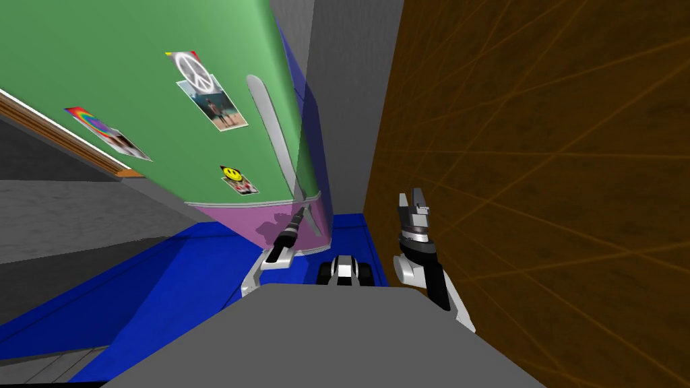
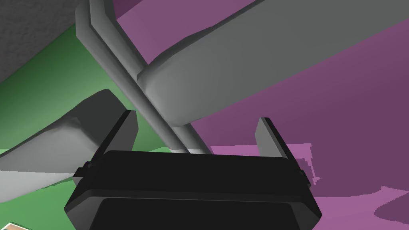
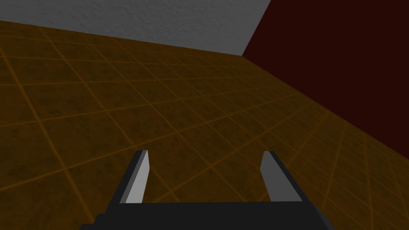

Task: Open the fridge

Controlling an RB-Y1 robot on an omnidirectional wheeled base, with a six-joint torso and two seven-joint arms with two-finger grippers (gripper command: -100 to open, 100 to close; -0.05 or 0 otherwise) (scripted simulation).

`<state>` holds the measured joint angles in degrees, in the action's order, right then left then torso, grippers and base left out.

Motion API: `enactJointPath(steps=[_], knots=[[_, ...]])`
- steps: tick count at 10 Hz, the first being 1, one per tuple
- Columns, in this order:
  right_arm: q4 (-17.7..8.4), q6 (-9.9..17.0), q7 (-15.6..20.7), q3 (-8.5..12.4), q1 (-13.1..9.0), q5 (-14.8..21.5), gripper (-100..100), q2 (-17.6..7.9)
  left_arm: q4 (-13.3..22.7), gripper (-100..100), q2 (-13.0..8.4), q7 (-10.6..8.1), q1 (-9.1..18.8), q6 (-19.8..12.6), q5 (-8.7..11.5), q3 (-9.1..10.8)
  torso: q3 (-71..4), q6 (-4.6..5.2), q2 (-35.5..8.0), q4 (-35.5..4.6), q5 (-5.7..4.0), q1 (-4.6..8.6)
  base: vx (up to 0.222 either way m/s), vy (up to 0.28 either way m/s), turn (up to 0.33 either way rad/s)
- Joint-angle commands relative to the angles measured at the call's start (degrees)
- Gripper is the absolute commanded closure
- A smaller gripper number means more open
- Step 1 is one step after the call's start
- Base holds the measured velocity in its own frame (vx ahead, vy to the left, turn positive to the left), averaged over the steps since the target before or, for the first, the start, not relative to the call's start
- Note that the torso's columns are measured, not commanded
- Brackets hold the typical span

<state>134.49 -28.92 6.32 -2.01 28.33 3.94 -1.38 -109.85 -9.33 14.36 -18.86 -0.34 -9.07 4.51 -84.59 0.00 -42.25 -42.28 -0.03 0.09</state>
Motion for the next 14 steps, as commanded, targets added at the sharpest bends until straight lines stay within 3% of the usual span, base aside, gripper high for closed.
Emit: enactJointPath(steps=[1,2,3,4,6,7,14], knots=[[0.0,0.0,0.0,0.0,0.0,0.0,0,0.0,0.3,-100,-0.5,0.12,0.2,-1.1,-0.1,0.22,0.0,0.00,-0.1,0.0,0.02,-0.10,0.045,-0.034,0.016],[0.0,0.0,0.0,0.0,0.0,0.0,0,0.0,-1.3,-100,-0.8,0.14,0.1,-2.8,0.0,0.47,0.1,0.06,-0.1,0.0,0.10,-0.28,0.101,-0.002,-0.044],[0.0,0.0,0.0,0.0,0.0,0.0,0,0.0,-0.7,-100,-0.7,0.11,0.1,-2.0,0.0,0.37,0.0,0.02,0.1,0.0,0.10,-0.32,0.064,0.002,-0.010],[0.0,0.0,0.0,0.0,0.0,0.0,0,0.0,-0.8,100,-0.7,0.11,0.1,-2.2,0.0,0.39,0.0,-0.01,0.0,0.0,0.07,-0.22,0.008,0.002,0.011],[0.0,0.0,0.0,0.0,0.0,0.0,0,0.0,-2.0,100,-2.6,-0.27,-0.8,-1.7,0.6,-1.82,0.2,0.12,-0.4,0.0,0.13,-0.29,-0.169,0.134,-0.121],[0.0,0.0,0.0,0.0,-0.1,0.0,0,0.0,-2.0,100,-2.6,-0.27,-0.8,-1.7,0.6,-1.82,0.4,0.06,-0.6,-0.1,0.20,-0.44,-0.238,0.169,-0.092],[0.0,0.0,0.0,0.0,-0.1,0.0,0,0.0,-5.5,100,-8.1,-1.42,-3.5,-0.1,2.2,-8.47,-0.1,0.03,0.2,0.3,0.25,-0.36,-0.296,0.181,-0.110]])
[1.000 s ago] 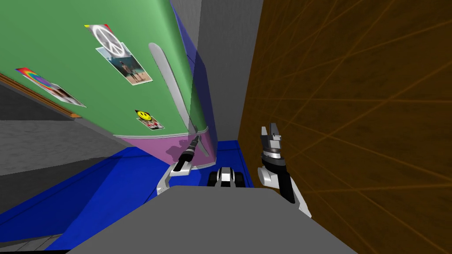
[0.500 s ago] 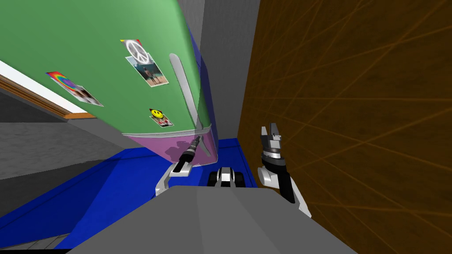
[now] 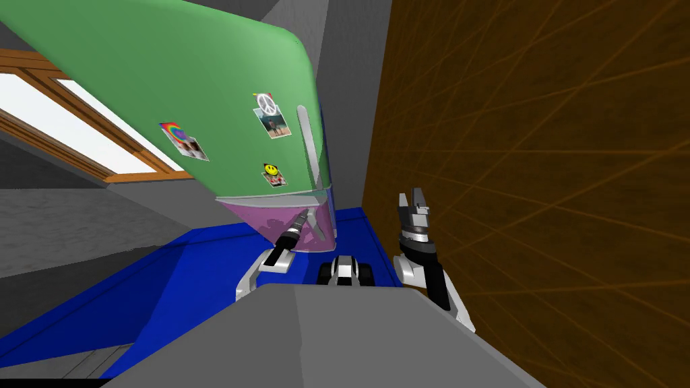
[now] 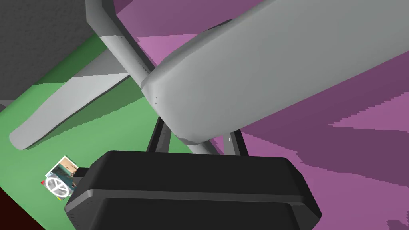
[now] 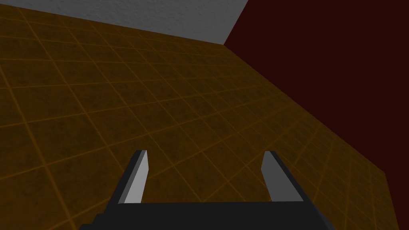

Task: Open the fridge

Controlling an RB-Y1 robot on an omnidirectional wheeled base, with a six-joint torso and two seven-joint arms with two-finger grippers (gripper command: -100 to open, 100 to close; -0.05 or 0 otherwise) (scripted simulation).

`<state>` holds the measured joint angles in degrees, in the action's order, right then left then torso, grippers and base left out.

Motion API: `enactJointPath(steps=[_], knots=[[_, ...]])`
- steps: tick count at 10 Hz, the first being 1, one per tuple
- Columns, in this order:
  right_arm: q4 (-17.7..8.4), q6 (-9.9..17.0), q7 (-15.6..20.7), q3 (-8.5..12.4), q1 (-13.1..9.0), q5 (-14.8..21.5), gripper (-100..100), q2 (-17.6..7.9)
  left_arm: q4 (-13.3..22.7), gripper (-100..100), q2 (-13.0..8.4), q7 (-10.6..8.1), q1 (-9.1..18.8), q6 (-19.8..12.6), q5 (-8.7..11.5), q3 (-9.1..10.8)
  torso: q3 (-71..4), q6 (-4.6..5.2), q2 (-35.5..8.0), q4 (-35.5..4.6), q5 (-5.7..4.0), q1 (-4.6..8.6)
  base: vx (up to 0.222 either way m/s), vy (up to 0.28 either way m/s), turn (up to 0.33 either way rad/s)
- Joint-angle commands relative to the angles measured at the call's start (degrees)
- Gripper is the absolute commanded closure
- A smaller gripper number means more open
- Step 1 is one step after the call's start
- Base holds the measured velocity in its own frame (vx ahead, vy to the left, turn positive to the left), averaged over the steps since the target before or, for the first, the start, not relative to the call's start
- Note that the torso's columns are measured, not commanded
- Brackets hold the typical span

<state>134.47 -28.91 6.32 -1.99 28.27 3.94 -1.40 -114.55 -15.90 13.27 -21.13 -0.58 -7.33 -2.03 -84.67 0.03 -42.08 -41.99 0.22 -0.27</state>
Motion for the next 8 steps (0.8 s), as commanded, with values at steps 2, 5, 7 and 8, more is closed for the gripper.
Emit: enactJointPath(steps=[2,5,7,8], knots=[[0.0,0.0,0.0,0.0,0.0,0.0,0,0.0,-2.0,100,-3.4,-0.72,-2.1,0.6,1.0,-4.14,0.1,0.16,-0.1,0.0,-0.03,0.23,-0.355,0.227,-0.146],[0.0,0.0,0.0,0.0,0.0,0.0,0,0.0,-2.9,100,-4.4,-0.77,-2.7,1.1,1.1,-4.57,-0.4,0.15,0.7,0.0,-0.32,0.89,-0.165,0.110,-0.033],[0.0,0.0,0.0,0.0,0.0,0.0,0,0.0,-4.0,100,-6.3,-0.88,-3.9,2.0,1.3,-6.88,0.1,0.10,-0.1,-0.1,-0.02,0.02,-0.214,0.246,-0.156],[0.0,0.0,0.0,0.0,0.0,0.0,0,0.0,-4.0,100,-6.3,-0.88,-3.9,2.0,1.3,-6.88,0.3,0.03,-0.4,-0.1,0.03,0.00,-0.176,0.189,-0.083]])
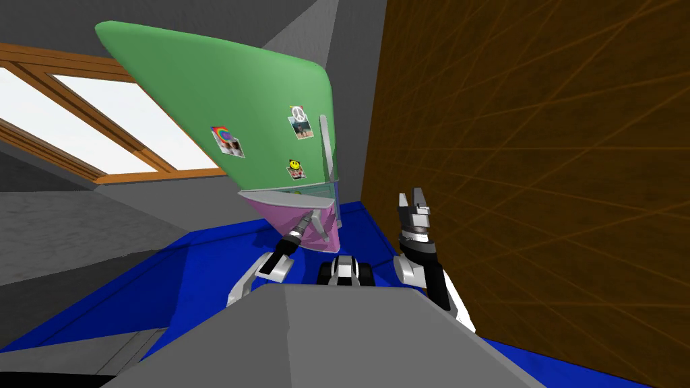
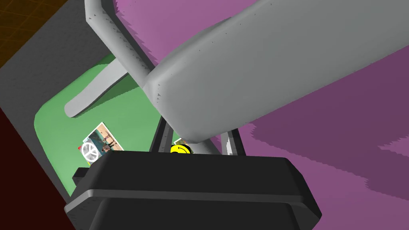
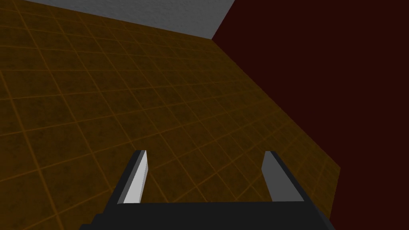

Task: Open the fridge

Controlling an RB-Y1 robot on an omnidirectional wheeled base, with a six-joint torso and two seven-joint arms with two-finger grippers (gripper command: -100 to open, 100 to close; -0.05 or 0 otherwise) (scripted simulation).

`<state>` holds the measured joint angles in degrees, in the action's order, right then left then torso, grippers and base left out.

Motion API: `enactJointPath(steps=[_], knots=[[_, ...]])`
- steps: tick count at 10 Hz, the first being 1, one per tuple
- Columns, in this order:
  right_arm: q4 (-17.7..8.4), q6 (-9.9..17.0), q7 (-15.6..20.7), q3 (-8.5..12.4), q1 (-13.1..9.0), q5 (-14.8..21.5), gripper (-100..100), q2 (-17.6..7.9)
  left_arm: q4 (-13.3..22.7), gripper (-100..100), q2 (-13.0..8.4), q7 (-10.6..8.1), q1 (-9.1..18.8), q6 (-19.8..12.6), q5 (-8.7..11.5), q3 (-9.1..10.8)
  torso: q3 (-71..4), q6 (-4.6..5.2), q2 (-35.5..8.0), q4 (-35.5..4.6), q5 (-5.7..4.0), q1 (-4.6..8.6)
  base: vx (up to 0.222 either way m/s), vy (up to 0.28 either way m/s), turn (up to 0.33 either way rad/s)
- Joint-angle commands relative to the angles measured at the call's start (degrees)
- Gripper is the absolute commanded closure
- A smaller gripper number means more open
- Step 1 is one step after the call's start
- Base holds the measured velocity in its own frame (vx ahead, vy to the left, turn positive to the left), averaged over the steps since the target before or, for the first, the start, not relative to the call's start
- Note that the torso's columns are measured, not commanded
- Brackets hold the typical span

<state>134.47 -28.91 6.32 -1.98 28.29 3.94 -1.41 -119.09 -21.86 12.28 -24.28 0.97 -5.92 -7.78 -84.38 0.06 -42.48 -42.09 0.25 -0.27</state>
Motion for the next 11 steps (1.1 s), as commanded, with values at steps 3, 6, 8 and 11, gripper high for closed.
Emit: enactJointPath(steps=[3,6,8,11], knots=[[0.0,0.0,0.0,0.0,0.0,0.0,0,0.0,-1.1,100,-3.1,-0.06,-2.6,1.9,0.2,-4.61,-0.4,-0.04,0.6,0.1,-0.06,-0.01,-0.202,0.241,-0.131],[0.0,0.0,0.0,0.0,0.0,0.0,0,0.0,-2.2,100,-4.9,-0.17,-3.9,2.8,0.4,-6.92,-0.5,-0.05,0.8,0.3,-0.09,0.20,-0.191,0.189,-0.092],[0.0,0.0,0.0,0.0,0.0,0.0,0,0.0,-2.8,100,-5.8,-0.23,-4.5,3.2,0.5,-8.07,-0.2,0.15,0.5,0.4,0.06,0.24,-0.204,0.235,-0.093],[0.0,0.0,0.0,0.0,0.0,0.0,0,0.0,-3.9,100,-7.2,-0.15,-5.0,5.8,0.4,-9.05,-0.6,0.05,1.1,0.3,-0.17,0.62,-0.105,0.149,-0.063]])
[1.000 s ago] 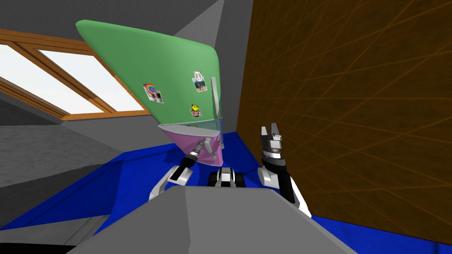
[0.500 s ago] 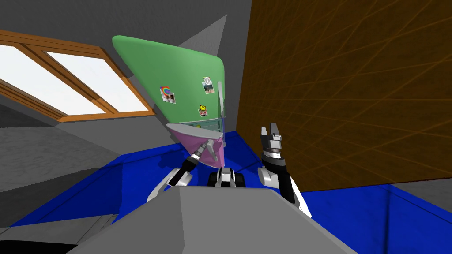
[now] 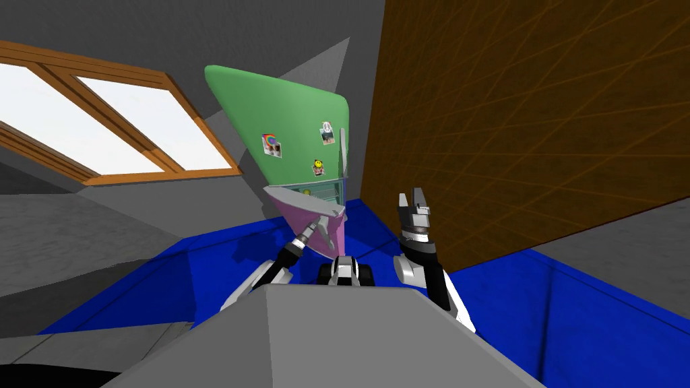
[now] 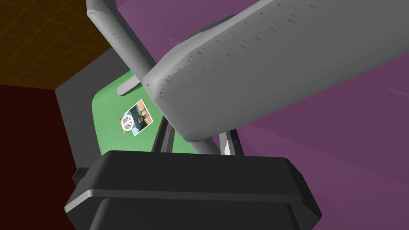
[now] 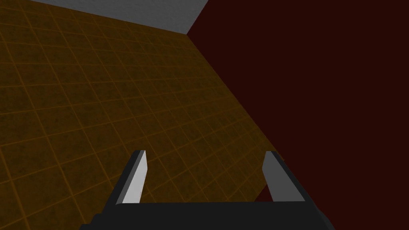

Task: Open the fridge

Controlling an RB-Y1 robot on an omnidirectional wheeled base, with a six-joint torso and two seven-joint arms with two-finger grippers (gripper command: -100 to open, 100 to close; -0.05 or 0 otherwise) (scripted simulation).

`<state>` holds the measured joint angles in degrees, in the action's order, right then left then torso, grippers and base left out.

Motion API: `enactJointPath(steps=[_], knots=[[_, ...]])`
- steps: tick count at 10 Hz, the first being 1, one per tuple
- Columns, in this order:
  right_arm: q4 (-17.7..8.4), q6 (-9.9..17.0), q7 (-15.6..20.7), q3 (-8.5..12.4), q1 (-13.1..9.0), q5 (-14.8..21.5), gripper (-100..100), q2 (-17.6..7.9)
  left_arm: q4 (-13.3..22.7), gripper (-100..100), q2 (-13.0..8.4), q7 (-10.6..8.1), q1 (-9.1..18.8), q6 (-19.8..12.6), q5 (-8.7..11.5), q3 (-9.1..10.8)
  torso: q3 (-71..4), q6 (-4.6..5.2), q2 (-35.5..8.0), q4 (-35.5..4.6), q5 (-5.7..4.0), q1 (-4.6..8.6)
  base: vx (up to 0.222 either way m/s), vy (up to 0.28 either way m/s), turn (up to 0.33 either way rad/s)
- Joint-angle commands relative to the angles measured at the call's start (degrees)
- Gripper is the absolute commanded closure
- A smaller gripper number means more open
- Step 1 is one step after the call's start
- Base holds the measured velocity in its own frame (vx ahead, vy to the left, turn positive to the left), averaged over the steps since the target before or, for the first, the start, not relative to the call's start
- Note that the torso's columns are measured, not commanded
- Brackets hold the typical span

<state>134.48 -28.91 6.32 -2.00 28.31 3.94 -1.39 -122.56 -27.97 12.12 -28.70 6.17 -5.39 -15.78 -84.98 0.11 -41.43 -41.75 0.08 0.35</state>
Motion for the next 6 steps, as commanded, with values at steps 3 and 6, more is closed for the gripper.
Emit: enactJointPath(steps=[3,6], knots=[[0.0,0.0,0.0,0.0,0.0,0.0,0,0.0,-1.4,100,-3.2,0.06,-1.8,1.9,-0.3,-3.14,0.4,-0.26,-0.7,-0.3,0.16,-0.86,-0.146,0.239,-0.114],[0.0,0.0,0.0,0.0,0.0,0.0,0,0.0,-2.3,100,-5.4,0.10,-3.0,3.2,-0.5,-5.23,0.4,-0.31,-0.6,-0.1,0.08,-0.50,-0.161,0.203,-0.134]])
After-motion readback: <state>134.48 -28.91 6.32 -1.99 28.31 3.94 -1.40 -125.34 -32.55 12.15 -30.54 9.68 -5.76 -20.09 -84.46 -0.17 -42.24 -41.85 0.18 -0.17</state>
